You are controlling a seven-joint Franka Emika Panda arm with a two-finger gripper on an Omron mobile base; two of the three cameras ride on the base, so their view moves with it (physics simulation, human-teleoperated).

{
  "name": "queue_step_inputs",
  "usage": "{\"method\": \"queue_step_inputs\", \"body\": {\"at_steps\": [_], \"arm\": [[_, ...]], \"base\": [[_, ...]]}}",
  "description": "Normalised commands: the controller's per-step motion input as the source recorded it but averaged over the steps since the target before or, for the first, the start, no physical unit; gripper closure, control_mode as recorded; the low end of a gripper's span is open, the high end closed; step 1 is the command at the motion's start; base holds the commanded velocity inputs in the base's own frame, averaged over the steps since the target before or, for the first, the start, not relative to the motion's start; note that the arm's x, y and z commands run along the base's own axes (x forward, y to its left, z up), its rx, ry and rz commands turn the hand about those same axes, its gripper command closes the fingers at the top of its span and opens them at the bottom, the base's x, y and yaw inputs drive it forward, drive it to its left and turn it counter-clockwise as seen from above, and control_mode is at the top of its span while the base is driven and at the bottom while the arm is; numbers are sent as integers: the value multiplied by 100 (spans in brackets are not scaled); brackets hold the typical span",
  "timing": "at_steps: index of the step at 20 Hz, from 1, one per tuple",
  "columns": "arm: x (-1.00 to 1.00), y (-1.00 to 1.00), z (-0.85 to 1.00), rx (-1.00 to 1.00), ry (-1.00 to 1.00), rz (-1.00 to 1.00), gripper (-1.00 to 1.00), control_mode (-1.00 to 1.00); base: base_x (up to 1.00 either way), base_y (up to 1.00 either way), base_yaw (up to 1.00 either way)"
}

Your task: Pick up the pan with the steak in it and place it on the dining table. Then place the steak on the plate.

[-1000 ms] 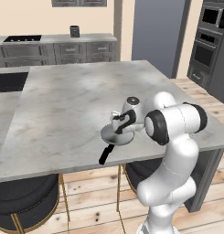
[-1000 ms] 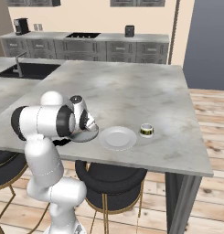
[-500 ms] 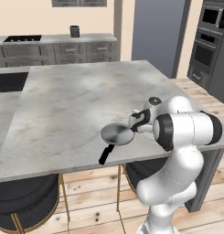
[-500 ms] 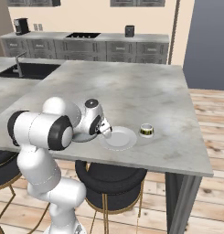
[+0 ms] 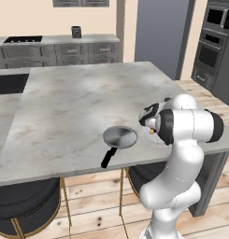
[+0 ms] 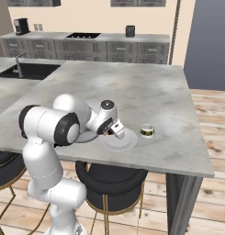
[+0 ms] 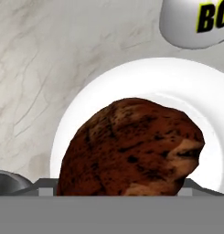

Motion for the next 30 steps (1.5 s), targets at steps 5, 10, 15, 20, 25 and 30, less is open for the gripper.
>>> {"method": "queue_step_inputs", "body": {"at_steps": [5,10,15,20,25,30], "arm": [[0,-3,-21,2,0,0,100,-100],[0,0,-35,7,0,0,100,-100],[9,0,-10,0,0,0,-100,-100],[13,-13,24,2,0,-4,-100,-100],[29,-12,50,0,1,-11,-100,-100],[27,-10,27,1,3,-9,-100,-100]], "base": [[0,0,0],[0,0,0],[0,0,0],[0,0,0],[0,0,0],[0,0,0]]}}
